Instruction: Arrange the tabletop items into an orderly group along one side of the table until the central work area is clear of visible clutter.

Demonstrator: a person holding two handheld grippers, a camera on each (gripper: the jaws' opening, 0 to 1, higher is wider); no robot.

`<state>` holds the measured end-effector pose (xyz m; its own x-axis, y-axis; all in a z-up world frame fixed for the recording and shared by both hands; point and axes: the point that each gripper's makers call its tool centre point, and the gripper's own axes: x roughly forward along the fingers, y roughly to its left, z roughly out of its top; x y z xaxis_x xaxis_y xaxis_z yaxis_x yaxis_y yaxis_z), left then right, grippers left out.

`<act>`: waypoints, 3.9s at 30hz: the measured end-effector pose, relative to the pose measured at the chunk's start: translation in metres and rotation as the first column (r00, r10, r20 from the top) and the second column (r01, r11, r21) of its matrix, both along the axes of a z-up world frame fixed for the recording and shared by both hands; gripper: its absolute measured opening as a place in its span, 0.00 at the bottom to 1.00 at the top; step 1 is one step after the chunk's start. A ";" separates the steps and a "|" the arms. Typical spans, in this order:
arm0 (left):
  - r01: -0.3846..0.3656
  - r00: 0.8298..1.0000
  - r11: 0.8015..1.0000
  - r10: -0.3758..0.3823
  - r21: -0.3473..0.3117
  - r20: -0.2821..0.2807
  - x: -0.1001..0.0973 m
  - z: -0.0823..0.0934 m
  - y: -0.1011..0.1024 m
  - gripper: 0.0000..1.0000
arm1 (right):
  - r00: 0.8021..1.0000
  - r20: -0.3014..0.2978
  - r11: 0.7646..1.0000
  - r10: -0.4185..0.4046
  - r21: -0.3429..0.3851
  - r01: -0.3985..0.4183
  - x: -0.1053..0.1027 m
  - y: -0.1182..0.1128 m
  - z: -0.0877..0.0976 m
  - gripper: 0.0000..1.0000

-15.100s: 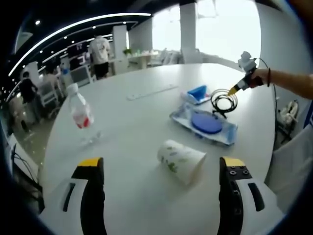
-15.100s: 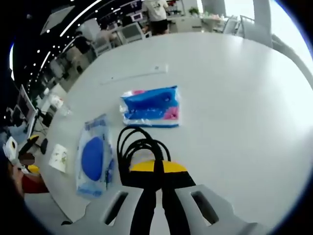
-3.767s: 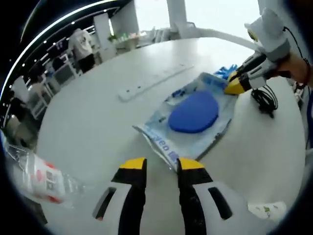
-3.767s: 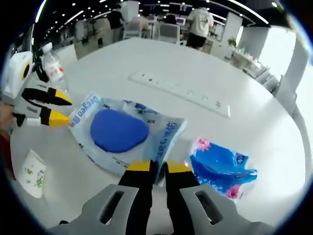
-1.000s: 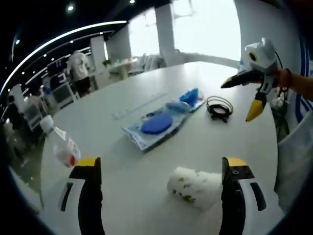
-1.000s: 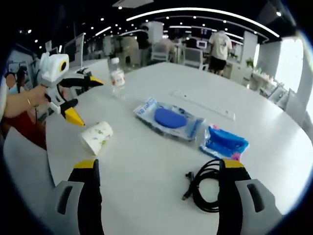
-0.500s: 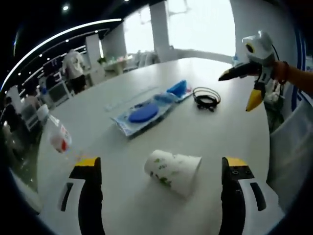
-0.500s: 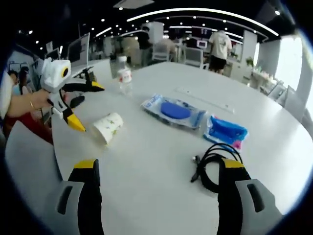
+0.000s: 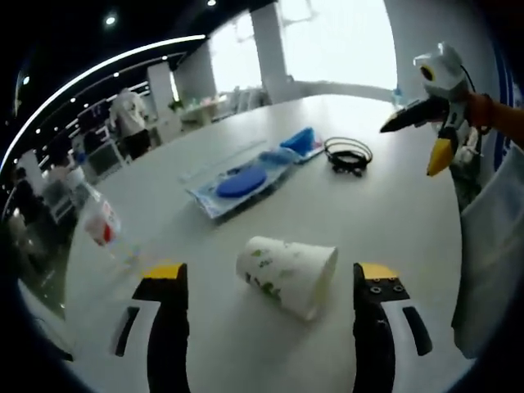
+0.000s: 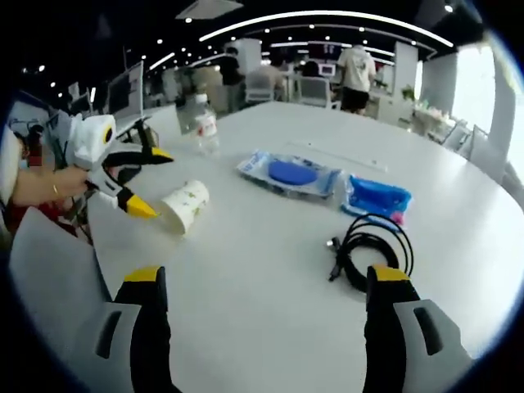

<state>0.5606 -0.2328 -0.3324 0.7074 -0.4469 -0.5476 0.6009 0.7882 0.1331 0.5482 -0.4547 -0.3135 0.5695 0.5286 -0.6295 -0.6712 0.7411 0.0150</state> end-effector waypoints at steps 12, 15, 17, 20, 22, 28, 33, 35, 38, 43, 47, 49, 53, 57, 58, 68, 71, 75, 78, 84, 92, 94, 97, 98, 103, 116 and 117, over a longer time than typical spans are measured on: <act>0.017 0.999 1.000 -0.018 -0.019 -0.049 -0.010 -0.012 -0.001 0.33 | 0.999 -0.029 0.999 -0.044 0.007 0.044 -0.005 -0.007 -0.009 0.97; 0.020 0.998 0.999 -0.021 -0.028 -0.055 -0.012 -0.013 -0.001 0.26 | 0.998 -0.031 0.999 -0.047 0.006 0.047 -0.006 -0.008 -0.010 0.96; 0.025 0.998 0.999 -0.027 -0.026 -0.053 -0.012 -0.013 -0.002 0.21 | 0.998 -0.030 0.999 -0.047 0.008 0.048 -0.006 -0.007 -0.010 0.96; 0.034 0.998 0.999 -0.035 -0.017 -0.052 -0.012 -0.014 -0.002 0.17 | 0.998 -0.031 0.999 -0.046 0.010 0.047 -0.006 -0.007 -0.010 0.96; 0.033 0.998 0.999 -0.034 -0.025 -0.048 -0.011 -0.013 -0.004 0.14 | 0.999 -0.030 0.999 -0.043 0.013 0.044 -0.007 -0.006 -0.010 0.96; 0.025 0.998 0.998 -0.028 -0.065 -0.050 -0.009 -0.008 -0.006 0.00 | 1.000 -0.007 1.000 -0.022 0.020 0.022 -0.006 -0.002 -0.007 0.95; 0.032 0.998 0.998 -0.035 -0.048 -0.061 -0.011 -0.010 -0.006 0.00 | 1.000 0.003 1.000 0.005 0.021 -0.005 -0.008 0.002 -0.006 0.95; 0.039 0.996 0.997 -0.044 -0.063 -0.075 -0.013 -0.009 -0.009 0.00 | 1.000 0.009 1.000 0.014 0.022 -0.014 -0.008 0.004 -0.005 0.95; 0.055 0.994 0.996 -0.060 -0.064 -0.087 -0.016 -0.006 -0.012 0.00 | 0.999 0.025 0.999 0.041 0.023 -0.042 -0.009 0.009 -0.003 0.94; 0.073 0.992 0.994 -0.080 -0.075 -0.098 -0.019 -0.002 -0.016 0.00 | 0.993 0.056 0.995 0.101 0.011 -0.102 -0.013 0.020 0.000 0.94; 0.095 0.989 0.991 -0.104 -0.092 -0.104 -0.022 0.003 -0.021 0.00 | 0.989 0.062 0.991 0.137 -0.001 -0.137 -0.015 0.026 -0.001 0.94; 0.102 0.986 0.990 -0.114 -0.100 -0.123 -0.024 0.005 -0.022 0.00 | 0.987 0.060 0.989 0.149 0.002 -0.149 -0.017 0.029 -0.001 0.93; 0.130 0.982 0.987 -0.142 -0.095 -0.124 -0.028 0.013 -0.027 0.00 | 0.980 0.065 0.982 0.189 -0.007 -0.189 -0.021 0.036 -0.002 0.92; 0.166 0.978 0.982 -0.175 -0.087 -0.117 -0.031 0.019 -0.031 0.00 | 0.968 0.078 0.971 0.237 -0.017 -0.236 -0.026 0.046 -0.002 0.92; 0.167 0.977 0.982 -0.177 -0.088 -0.117 -0.032 0.020 -0.031 0.00 | 0.966 0.081 0.970 0.245 -0.017 -0.244 -0.026 0.048 -0.002 0.92; 0.277 0.953 0.958 -0.283 -0.068 -0.109 -0.047 0.031 -0.049 0.00 | 0.918 0.134 0.928 0.373 -0.034 -0.372 -0.038 0.076 0.002 0.89; 0.302 0.943 0.950 -0.310 -0.080 -0.122 -0.052 0.033 -0.055 0.00 | 0.906 0.135 0.915 0.401 -0.021 -0.402 -0.043 0.083 0.003 0.88; 0.333 0.933 0.940 -0.339 -0.068 -0.121 -0.058 0.034 -0.060 0.00 | 0.879 0.154 0.892 0.451 -0.049 -0.449 -0.049 0.090 0.002 0.84; 0.362 0.922 0.930 -0.367 -0.060 -0.124 -0.062 0.034 -0.065 0.00 | 0.862 0.159 0.876 0.481 -0.065 -0.478 -0.053 0.095 0.001 0.82; 0.395 0.908 0.917 -0.399 -0.057 -0.126 -0.068 0.036 -0.072 0.00 | 0.831 0.160 0.846 0.533 -0.096 -0.525 -0.059 0.104 -0.005 0.77; 0.417 0.897 0.907 -0.421 -0.060 -0.133 -0.072 0.038 -0.077 0.00 | 0.802 0.154 0.816 0.578 -0.143 -0.561 -0.063 0.110 -0.011 0.67; 0.423 0.894 0.904 -0.427 -0.061 -0.133 -0.072 0.039 -0.078 0.00 | 0.794 0.153 0.808 0.589 -0.150 -0.570 -0.064 0.112 -0.012 0.65; 0.426 0.892 0.903 -0.430 -0.062 -0.136 -0.072 0.038 -0.078 0.00 | 0.783 0.154 0.797 0.603 -0.155 -0.584 -0.066 0.114 -0.012 0.58; 0.427 0.892 0.902 -0.432 -0.062 -0.135 -0.071 0.038 -0.078 0.00 | 0.778 0.155 0.793 0.609 -0.157 -0.589 -0.067 0.115 -0.012 0.54; 0.432 0.890 0.897 -0.441 -0.089 -0.119 -0.069 0.043 -0.080 0.00 | 0.761 0.155 0.776 0.630 -0.160 -0.610 -0.071 0.117 -0.013 0.44; 0.420 0.894 0.900 -0.432 -0.115 -0.117 -0.061 0.050 -0.080 0.00 | 0.764 0.171 0.783 0.622 -0.154 -0.603 -0.070 0.119 -0.010 0.37; 0.420 0.893 0.899 -0.434 -0.126 -0.120 -0.061 0.051 -0.081 0.00 | 0.763 0.172 0.782 0.623 -0.155 -0.604 -0.070 0.119 -0.010 0.37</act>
<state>0.4995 -0.3139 -0.2814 0.3548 -0.7425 -0.5682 0.8892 0.4557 -0.0401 0.4783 -0.3356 -0.3235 0.2607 0.7591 -0.5965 -0.9631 0.1617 -0.2152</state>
